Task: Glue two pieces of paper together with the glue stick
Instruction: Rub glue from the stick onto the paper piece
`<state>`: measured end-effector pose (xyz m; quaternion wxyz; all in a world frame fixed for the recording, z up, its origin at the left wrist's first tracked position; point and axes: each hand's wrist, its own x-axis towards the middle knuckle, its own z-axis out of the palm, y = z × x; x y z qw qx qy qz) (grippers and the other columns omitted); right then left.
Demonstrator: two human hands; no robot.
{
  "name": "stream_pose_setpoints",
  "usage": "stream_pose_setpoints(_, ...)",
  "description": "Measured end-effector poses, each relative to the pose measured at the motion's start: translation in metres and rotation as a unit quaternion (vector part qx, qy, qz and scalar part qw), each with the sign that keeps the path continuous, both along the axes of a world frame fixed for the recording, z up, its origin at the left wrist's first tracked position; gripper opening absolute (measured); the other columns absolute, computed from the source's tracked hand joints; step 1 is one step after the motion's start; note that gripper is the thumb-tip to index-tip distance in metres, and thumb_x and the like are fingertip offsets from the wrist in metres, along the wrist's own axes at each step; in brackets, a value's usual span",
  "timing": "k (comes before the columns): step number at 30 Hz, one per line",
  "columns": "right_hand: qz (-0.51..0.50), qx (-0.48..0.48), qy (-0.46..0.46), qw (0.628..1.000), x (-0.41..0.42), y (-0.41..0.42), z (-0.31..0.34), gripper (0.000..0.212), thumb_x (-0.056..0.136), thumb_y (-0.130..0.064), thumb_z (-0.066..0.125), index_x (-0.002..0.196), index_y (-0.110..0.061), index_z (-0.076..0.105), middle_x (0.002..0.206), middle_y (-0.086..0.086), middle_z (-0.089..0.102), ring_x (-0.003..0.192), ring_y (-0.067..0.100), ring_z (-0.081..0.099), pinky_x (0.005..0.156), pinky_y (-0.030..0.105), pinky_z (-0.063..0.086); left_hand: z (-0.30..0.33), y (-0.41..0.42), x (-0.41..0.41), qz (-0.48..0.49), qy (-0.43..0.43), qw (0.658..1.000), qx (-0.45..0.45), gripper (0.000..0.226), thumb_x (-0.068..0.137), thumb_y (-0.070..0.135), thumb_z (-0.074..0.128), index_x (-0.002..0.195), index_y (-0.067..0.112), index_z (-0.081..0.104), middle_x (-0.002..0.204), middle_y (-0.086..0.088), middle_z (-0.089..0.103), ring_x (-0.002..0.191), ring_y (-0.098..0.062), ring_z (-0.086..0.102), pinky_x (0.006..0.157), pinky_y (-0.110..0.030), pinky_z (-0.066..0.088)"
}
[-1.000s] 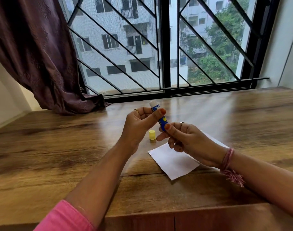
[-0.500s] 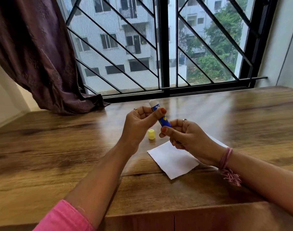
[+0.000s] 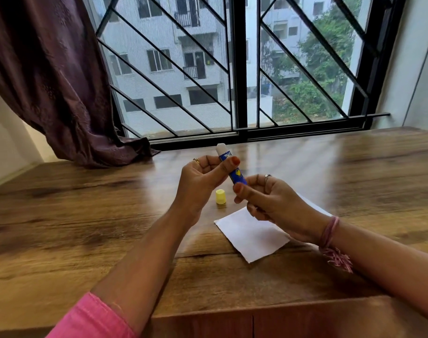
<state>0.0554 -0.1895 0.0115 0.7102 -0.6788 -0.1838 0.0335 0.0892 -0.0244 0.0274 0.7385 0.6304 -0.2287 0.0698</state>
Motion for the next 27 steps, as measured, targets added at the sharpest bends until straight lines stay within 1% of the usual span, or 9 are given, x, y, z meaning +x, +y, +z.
stream_pose_setpoints(2, -0.017, -0.022, -0.02, 0.999, -0.0002, 0.0, -0.0006, 0.032, 0.074, -0.036, 0.067, 0.093, -0.012, 0.058, 0.069, -0.002, 0.066, 0.044, 0.004, 0.048, 0.042, 0.016, 0.037, -0.0011, -0.0011, 0.0001, 0.001, -0.001, 1.0, 0.003, 0.031, 0.059, 0.04, 0.08, 0.08, 0.019, 0.071, 0.078, 0.001, 0.073, 0.086, -0.018, 0.068, 0.091, -0.038, 0.052)
stream_pose_setpoints(4, -0.009, -0.028, -0.021, 0.999, -0.0007, 0.0004, -0.0011, 0.032, 0.078, -0.038, 0.061, 0.096, -0.011, 0.058, 0.065, -0.007, 0.062, 0.045, 0.004, 0.047, 0.042, 0.016, 0.036, -0.001, -0.0014, 0.0006, 0.002, 0.002, 1.0, 0.002, 0.032, 0.059, 0.039, 0.08, 0.081, 0.018, 0.071, 0.079, 0.0, 0.073, 0.086, -0.019, 0.068, 0.091, -0.038, 0.052)
stream_pose_setpoints(7, 0.041, 0.008, 0.011, 0.999, -0.0003, -0.0001, -0.002, 0.038, 0.084, -0.046, 0.051, 0.099, -0.013, 0.064, 0.065, -0.007, 0.06, 0.049, 0.004, 0.045, 0.044, 0.016, 0.035, -0.0004, -0.0007, 0.0016, -0.006, 0.009, 1.0, -0.009, 0.038, 0.062, 0.038, 0.078, 0.087, 0.012, 0.068, 0.079, 0.0, 0.073, 0.084, -0.016, 0.068, 0.088, -0.033, 0.052)
stream_pose_setpoints(10, 0.09, 0.054, 0.063, 0.992, 0.0007, -0.0009, -0.0023, 0.043, 0.086, -0.049, 0.049, 0.103, -0.013, 0.066, 0.068, -0.002, 0.061, 0.049, 0.005, 0.046, 0.043, 0.016, 0.035, -0.0004, -0.0002, 0.0015, -0.003, 0.009, 1.0, -0.008, 0.035, 0.063, 0.037, 0.078, 0.086, 0.012, 0.068, 0.079, 0.001, 0.073, 0.083, -0.015, 0.068, 0.087, -0.032, 0.052)
stream_pose_setpoints(14, 0.05, 0.036, 0.046, 0.997, 0.0016, -0.0003, -0.0017, 0.043, 0.076, -0.049, 0.063, 0.102, -0.014, 0.066, 0.073, -0.002, 0.063, 0.048, 0.004, 0.045, 0.042, 0.015, 0.036, 0.0, 0.0008, 0.0015, 0.004, 0.006, 1.0, -0.001, 0.03, 0.066, 0.034, 0.075, 0.088, 0.013, 0.068, 0.079, 0.002, 0.073, 0.084, -0.015, 0.068, 0.084, -0.03, 0.053)
stream_pose_setpoints(17, 0.002, 0.015, 0.027, 1.0, 0.0024, -0.0005, -0.0021, 0.046, 0.067, -0.041, 0.073, 0.099, -0.01, 0.059, 0.065, -0.005, 0.062, 0.046, 0.003, 0.043, 0.041, 0.016, 0.035, 0.0001, 0.0, 0.0008, -0.001, 0.005, 1.0, 0.008, 0.032, 0.064, 0.034, 0.077, 0.087, 0.013, 0.068, 0.078, 0.002, 0.073, 0.084, -0.016, 0.068, 0.084, -0.03, 0.054)
stream_pose_setpoints(19, 0.001, 0.01, 0.017, 1.0, 0.0028, -0.001, -0.0027, 0.041, 0.07, -0.038, 0.07, 0.097, -0.01, 0.059, 0.063, -0.007, 0.062, 0.047, 0.003, 0.044, 0.041, 0.016, 0.035, 0.0, -0.0005, 0.0007, -0.001, 0.004, 1.0, 0.014, 0.032, 0.064, 0.035, 0.077, 0.086, 0.014, 0.068, 0.078, 0.002, 0.073, 0.084, -0.016, 0.068, 0.087, -0.032, 0.054)
stream_pose_setpoints(22, 0.041, 0.02, 0.011, 0.999, 0.0027, -0.0018, -0.0023, 0.034, 0.079, -0.041, 0.06, 0.097, -0.012, 0.064, 0.068, -0.008, 0.062, 0.05, 0.003, 0.045, 0.044, 0.015, 0.035, -0.0003, 0.0006, 0.0017, -0.001, 0.008, 1.0, 0.008, 0.03, 0.068, 0.032, 0.075, 0.089, 0.012, 0.068, 0.081, 0.0, 0.073, 0.086, -0.017, 0.068, 0.086, -0.032, 0.053)
stream_pose_setpoints(27, 0.069, 0.03, 0.03, 0.997, 0.0029, -0.002, -0.0036, 0.037, 0.085, -0.043, 0.051, 0.105, -0.015, 0.066, 0.074, -0.005, 0.064, 0.052, 0.003, 0.048, 0.046, 0.015, 0.037, 0.0, 0.0016, 0.0012, 0.003, 0.003, 1.0, 0.01, 0.039, 0.063, 0.039, 0.077, 0.09, 0.013, 0.069, 0.084, -0.001, 0.073, 0.09, -0.019, 0.068, 0.089, -0.034, 0.052)
